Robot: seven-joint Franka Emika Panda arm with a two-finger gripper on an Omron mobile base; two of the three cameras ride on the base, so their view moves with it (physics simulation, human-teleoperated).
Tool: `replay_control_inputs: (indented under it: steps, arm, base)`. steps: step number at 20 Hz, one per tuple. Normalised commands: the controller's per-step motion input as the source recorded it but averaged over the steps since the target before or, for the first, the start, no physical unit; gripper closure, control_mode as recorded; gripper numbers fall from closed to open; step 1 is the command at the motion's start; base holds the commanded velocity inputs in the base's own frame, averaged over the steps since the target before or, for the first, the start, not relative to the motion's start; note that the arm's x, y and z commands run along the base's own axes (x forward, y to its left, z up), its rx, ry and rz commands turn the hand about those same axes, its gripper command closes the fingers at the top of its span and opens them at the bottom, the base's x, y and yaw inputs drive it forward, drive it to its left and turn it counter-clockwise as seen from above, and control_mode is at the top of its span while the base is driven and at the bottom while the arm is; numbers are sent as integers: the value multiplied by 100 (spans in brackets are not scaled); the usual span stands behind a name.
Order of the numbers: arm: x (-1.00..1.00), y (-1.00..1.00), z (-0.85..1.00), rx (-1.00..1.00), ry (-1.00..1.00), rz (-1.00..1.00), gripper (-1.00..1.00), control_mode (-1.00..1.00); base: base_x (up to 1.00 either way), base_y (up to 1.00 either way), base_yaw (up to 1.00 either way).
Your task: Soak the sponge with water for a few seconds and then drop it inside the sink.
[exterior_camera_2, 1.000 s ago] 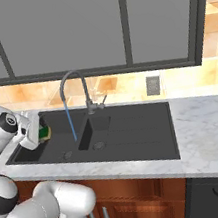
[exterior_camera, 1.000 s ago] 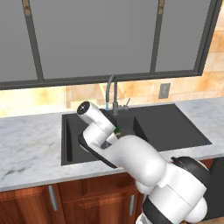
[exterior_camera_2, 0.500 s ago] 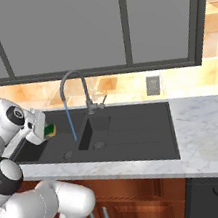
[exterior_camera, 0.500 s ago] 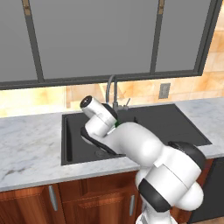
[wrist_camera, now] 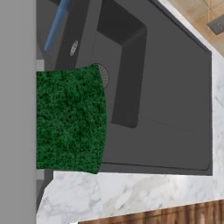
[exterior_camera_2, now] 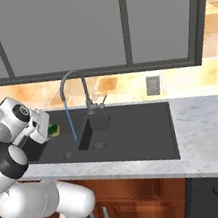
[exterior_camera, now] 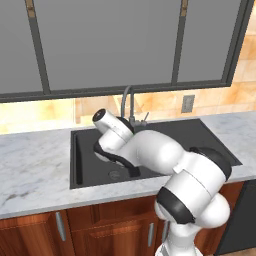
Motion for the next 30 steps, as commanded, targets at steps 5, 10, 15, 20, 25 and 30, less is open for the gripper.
replay_control_inputs:
  steps: [5, 10, 15, 20, 25, 30]
  arm:
    - [16, -2, -20, 0, 1, 0, 100, -100]
    - [18, -3, -20, 0, 0, 0, 100, -100]
    - [22, -8, -9, 0, 1, 0, 100, -100]
    - [23, -5, -13, 0, 0, -1, 100, -100]
    - [23, 0, -8, 0, 0, -1, 100, -100]
    - [24, 0, -16, 0, 0, -1, 100, -100]
  base:
    - [0, 0, 0]
    - [0, 0, 0]
    - [0, 0, 0]
    - [0, 0, 0]
    - [0, 0, 0]
    - [0, 0, 0]
